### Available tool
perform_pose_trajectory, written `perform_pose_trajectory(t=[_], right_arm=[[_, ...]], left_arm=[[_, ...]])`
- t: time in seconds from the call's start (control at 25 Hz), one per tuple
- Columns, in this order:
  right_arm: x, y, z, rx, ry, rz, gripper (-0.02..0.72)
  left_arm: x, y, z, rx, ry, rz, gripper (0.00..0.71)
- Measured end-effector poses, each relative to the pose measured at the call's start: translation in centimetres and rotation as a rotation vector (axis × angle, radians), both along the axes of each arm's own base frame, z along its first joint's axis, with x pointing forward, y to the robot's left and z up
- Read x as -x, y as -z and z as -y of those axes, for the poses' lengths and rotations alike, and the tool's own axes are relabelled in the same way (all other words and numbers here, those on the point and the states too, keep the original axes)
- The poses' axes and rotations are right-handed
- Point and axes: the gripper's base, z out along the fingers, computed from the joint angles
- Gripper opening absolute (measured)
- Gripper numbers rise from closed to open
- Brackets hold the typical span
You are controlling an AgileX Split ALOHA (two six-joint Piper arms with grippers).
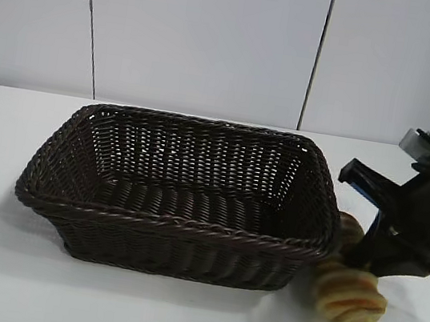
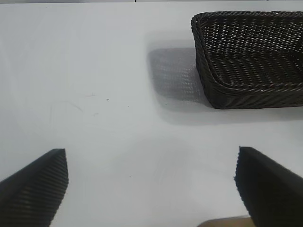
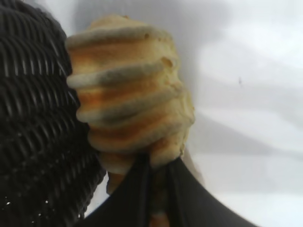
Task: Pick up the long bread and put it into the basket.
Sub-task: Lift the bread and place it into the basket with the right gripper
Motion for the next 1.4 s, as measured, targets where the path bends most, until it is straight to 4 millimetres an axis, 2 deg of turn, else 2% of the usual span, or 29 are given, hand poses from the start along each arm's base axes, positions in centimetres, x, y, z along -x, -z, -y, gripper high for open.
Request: perform_pose_trajectory(t=[0.24,0.52,0.64,0.76,0.96,1.16,1.28,1.4], right_arm=[[0.6,-3.3,0.0,-0.019,-0.033,0.066,0.062],[-1.5,-9.3,-0.6,-0.044,-0.127,0.181,0.062],[-2.5,-11.8,-1.8,0.003,-0.222,0.243,0.062],[-3.4,-13.8,-4.4,0.041,-0.369,0.287,0.062],[-5.7,-14.5,-8.9,0.095,-0.666,0.317,0.053],[-7.7,-13.4,-13.8,0.21,-1.129,0.442,0.054],[-8.2,-12.5,-16.4,0.306,-1.423,0.55,0.054],[-8.3,-11.7,-18.8,0.358,-1.594,0.603,0.054]], left_arm=[[0.0,0.0,0.0,0.0,0.0,0.0,0.689],[0.0,0.0,0.0,0.0,0.0,0.0,0.689],[0.0,0.0,0.0,0.0,0.0,0.0,0.689],[0.0,0.0,0.0,0.0,0.0,0.0,0.689],[0.0,0.0,0.0,0.0,0.0,0.0,0.689],[0.0,0.0,0.0,0.0,0.0,0.0,0.689],[0.0,0.0,0.0,0.0,0.0,0.0,0.689],[0.0,0.0,0.0,0.0,0.0,0.0,0.689]])
